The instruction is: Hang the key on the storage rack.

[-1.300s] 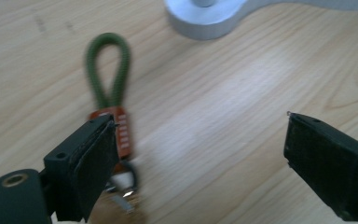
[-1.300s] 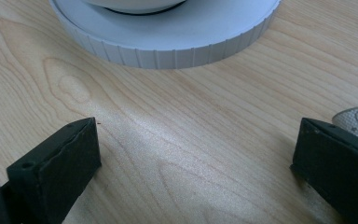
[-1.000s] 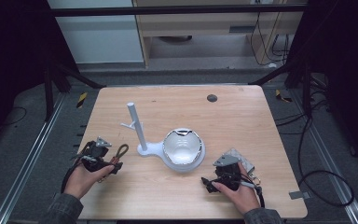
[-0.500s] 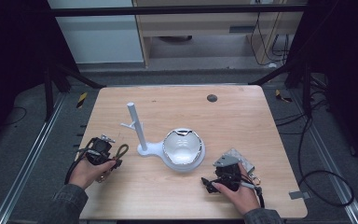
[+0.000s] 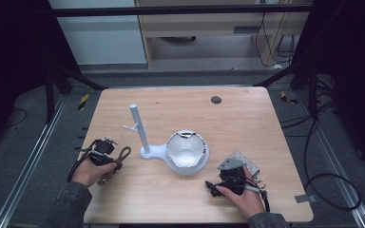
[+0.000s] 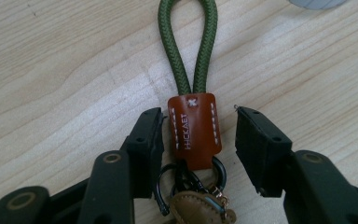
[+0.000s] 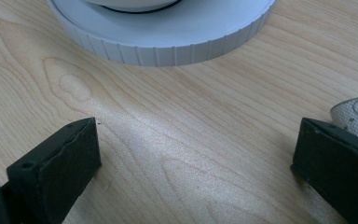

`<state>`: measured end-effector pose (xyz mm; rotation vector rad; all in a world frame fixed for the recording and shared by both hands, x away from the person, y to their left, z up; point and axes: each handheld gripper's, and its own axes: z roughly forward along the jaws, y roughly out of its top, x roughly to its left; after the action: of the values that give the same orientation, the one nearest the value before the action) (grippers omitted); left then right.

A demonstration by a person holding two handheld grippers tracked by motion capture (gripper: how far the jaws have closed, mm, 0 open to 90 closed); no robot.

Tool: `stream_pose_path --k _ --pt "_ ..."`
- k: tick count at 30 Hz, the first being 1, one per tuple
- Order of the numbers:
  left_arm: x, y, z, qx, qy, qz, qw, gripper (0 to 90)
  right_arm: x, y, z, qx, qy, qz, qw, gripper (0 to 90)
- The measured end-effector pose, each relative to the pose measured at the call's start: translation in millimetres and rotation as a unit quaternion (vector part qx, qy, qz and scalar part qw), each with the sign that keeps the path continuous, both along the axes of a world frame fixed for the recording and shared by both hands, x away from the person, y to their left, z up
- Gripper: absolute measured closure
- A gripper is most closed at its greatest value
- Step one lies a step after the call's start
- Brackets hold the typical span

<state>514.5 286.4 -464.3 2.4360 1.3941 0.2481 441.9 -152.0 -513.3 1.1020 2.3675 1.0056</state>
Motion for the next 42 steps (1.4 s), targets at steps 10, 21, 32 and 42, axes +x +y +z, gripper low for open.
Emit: stream_pose_path --k 10,21,32,42 --pt "2.6 -0.3 -1.3 0.009 0.004 -0.004 0.9999 59.0 -0.6 -0.1 0.0 0.001 0.000 0.003 1.0000 0.7" --pt "-16.0 2.6 12.8 0.001 -0.050 -0.027 0.9984 65.5 -0.8 -0.2 0.0 -0.001 -0.001 0.003 1.0000 0.7" --pt "-56.0 9.9 41.8 -0.028 -0.154 -0.066 0.9854 65.5 -0.8 -0.3 0.0 -0.001 -0.001 0.004 1.0000 0.6" --pt "-80.7 8.7 62.8 -0.061 -0.208 -0.086 0.9725 65.6 -0.1 0.5 -0.1 0.000 0.000 0.003 1.0000 0.2"
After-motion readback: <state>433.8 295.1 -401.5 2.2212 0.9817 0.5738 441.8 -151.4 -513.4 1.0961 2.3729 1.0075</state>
